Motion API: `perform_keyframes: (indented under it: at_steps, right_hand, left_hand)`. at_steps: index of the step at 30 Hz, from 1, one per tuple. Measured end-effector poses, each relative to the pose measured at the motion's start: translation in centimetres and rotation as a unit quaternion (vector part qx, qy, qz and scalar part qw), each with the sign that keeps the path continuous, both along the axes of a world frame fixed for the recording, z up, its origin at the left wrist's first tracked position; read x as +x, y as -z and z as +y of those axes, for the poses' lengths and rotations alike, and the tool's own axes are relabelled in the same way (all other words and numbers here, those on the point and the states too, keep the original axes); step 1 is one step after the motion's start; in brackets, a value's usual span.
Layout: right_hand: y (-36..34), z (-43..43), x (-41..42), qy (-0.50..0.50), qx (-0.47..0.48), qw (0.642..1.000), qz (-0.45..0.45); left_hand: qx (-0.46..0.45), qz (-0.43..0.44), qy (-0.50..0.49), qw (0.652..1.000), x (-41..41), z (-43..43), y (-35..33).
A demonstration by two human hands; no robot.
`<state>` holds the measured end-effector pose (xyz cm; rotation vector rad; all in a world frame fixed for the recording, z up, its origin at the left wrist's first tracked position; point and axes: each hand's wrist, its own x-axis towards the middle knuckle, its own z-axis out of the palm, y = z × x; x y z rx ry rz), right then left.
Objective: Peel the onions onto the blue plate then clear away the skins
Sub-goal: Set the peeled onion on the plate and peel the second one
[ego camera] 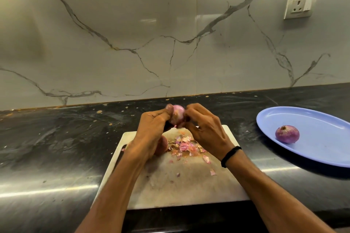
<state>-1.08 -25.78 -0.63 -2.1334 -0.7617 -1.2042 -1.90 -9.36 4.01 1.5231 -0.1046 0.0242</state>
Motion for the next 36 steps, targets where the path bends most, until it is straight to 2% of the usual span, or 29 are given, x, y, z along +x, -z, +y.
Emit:
perform_keyframes:
  at_steps: [7, 17, 22, 31, 36]
  right_hand:
    - [-0.20, 0.37, -0.48, -0.004, 0.045, 0.999, 0.012]
    - [-0.40, -0.01, -0.53, 0.040, 0.064, 0.997, -0.035]
    - [-0.14, 0.06, -0.32, 0.041, 0.068, 0.997, -0.009]
    - [-0.61, 0.21, -0.62, 0.028, 0.133, 0.991, 0.011]
    - [-0.80, 0.54, -0.65, -0.024, 0.183, 0.978, 0.098]
  left_hand:
    - [-0.029, 0.003, -0.012, 0.999, -0.08, 0.10, -0.45]
    - [0.011, -0.014, 0.009, 1.000, -0.30, -0.07, -0.38]
    - [0.009, -0.012, 0.000, 1.000, -0.21, -0.16, -0.20]
    - [-0.044, -0.028, 0.013, 0.999, -0.55, -0.34, -0.52]
    - [-0.025, -0.051, 0.033, 0.998, -0.45, -0.11, -0.32]
